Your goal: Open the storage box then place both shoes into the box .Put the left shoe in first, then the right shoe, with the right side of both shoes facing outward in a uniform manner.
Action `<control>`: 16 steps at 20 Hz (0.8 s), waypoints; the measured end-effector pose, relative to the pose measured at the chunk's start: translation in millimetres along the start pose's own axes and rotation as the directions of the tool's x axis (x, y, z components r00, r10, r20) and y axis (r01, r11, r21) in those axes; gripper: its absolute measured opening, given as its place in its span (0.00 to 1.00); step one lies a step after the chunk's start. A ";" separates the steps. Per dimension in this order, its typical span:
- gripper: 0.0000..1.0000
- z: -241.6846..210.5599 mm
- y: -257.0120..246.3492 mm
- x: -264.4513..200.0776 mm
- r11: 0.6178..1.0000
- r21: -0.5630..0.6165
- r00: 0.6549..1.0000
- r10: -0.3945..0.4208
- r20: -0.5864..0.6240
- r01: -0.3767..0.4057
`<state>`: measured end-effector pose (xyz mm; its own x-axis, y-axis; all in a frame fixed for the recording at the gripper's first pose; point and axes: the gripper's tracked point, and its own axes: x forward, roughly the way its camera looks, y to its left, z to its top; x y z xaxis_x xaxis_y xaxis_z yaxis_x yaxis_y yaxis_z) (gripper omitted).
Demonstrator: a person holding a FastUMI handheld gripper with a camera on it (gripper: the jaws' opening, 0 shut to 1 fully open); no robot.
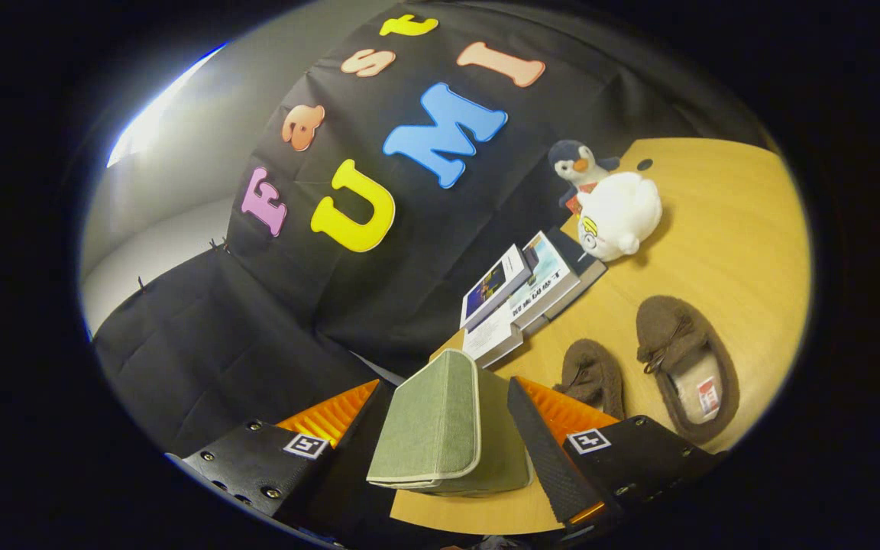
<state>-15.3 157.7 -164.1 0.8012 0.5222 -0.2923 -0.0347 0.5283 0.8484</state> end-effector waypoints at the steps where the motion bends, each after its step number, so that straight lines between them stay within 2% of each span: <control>1: 0.97 -6.5 -0.3 2.0 0.999 0.035 1.000 0.011 -0.016 -0.010; 5: 0.97 -31.6 -4.5 14.2 0.986 0.167 0.996 0.042 -0.081 -0.028; 10: 0.97 -62.0 -13.0 32.6 0.966 0.259 0.986 0.067 -0.153 -0.026; 16: 0.97 -93.8 -23.9 52.8 0.923 0.384 0.973 0.094 -0.212 -0.006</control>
<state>-28.2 235.5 -241.1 0.6491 0.6998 -0.2982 0.1928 0.2278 0.9544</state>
